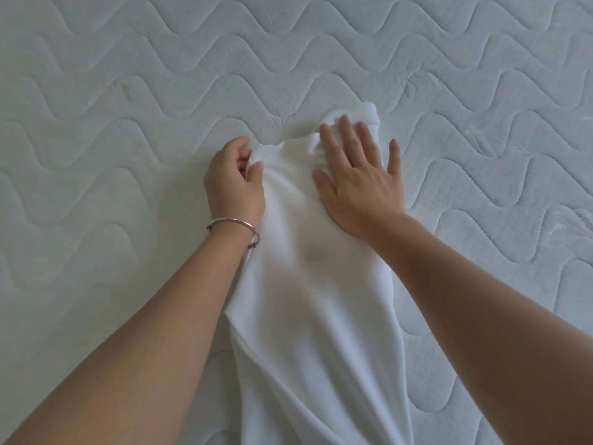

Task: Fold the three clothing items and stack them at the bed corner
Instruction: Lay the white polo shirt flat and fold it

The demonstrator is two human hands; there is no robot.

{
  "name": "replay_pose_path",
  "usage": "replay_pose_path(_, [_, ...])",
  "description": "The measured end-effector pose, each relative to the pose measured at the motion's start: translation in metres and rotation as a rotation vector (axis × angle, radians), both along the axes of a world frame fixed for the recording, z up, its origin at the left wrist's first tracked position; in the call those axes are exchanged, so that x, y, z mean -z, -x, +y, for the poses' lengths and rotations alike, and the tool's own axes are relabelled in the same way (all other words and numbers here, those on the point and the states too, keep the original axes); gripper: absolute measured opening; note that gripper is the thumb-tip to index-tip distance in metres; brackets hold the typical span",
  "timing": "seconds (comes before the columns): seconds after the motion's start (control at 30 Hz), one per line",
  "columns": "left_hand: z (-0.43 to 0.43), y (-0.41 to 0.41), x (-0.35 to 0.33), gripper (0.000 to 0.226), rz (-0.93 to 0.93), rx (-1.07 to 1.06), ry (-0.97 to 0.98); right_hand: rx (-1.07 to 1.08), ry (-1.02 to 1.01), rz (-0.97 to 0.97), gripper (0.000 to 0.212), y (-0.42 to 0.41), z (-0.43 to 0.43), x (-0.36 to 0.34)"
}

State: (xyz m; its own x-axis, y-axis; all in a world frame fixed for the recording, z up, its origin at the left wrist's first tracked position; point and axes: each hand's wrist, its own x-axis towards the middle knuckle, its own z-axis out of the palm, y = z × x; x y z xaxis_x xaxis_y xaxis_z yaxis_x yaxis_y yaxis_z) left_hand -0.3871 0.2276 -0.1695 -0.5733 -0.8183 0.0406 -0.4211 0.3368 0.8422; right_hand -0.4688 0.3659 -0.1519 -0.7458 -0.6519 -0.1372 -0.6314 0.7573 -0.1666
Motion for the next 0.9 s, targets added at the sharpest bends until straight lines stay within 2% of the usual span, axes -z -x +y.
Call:
replay_pose_path(0.07, [0.001, -0.006, -0.002, 0.042, -0.003, 0.036, 0.057, -0.012, 0.000, 0.010, 0.060, -0.004, 0.005, -0.005])
replay_pose_path(0.13, [0.006, -0.018, -0.011, 0.042, -0.002, 0.114, 0.220, -0.027, 0.056, 0.022, 0.061, -0.021, 0.016, -0.012])
replay_pose_path(0.2, [0.023, -0.037, -0.018, 0.038, -0.047, 0.296, 0.401, -0.046, 0.146, 0.040, 0.060, -0.052, 0.033, -0.014])
replay_pose_path(0.27, [0.050, -0.064, -0.016, 0.038, -0.154, 0.547, 0.579, -0.064, 0.223, 0.040, 0.057, -0.088, 0.052, -0.011])
replay_pose_path(0.33, [0.072, -0.093, -0.011, 0.047, -0.353, 0.687, 0.676, -0.082, 0.204, 0.013, 0.052, -0.122, 0.072, -0.003])
replay_pose_path(0.4, [0.077, -0.111, -0.004, 0.056, -0.503, 0.703, 0.711, -0.073, 0.144, -0.020, 0.051, -0.147, 0.091, 0.004])
replay_pose_path(0.53, [0.071, -0.116, 0.004, 0.060, -0.560, 0.713, 0.737, -0.035, 0.082, -0.100, 0.053, -0.172, 0.121, 0.008])
replay_pose_path(0.63, [0.074, -0.116, -0.002, 0.063, -0.599, 0.731, 0.669, -0.020, 0.111, -0.150, 0.057, -0.193, 0.144, -0.003])
replay_pose_path(0.7, [0.079, -0.119, -0.011, 0.065, -0.595, 0.723, 0.625, 0.006, 0.181, -0.140, 0.055, -0.211, 0.161, -0.014])
replay_pose_path(0.8, [0.098, -0.140, -0.022, 0.059, -0.512, 0.718, 0.646, 0.083, 0.228, -0.119, 0.041, -0.238, 0.187, -0.027])
replay_pose_path(0.9, [0.130, -0.183, -0.027, 0.050, -0.447, 0.880, 0.661, 0.125, 0.153, -0.102, 0.041, -0.257, 0.204, -0.037])
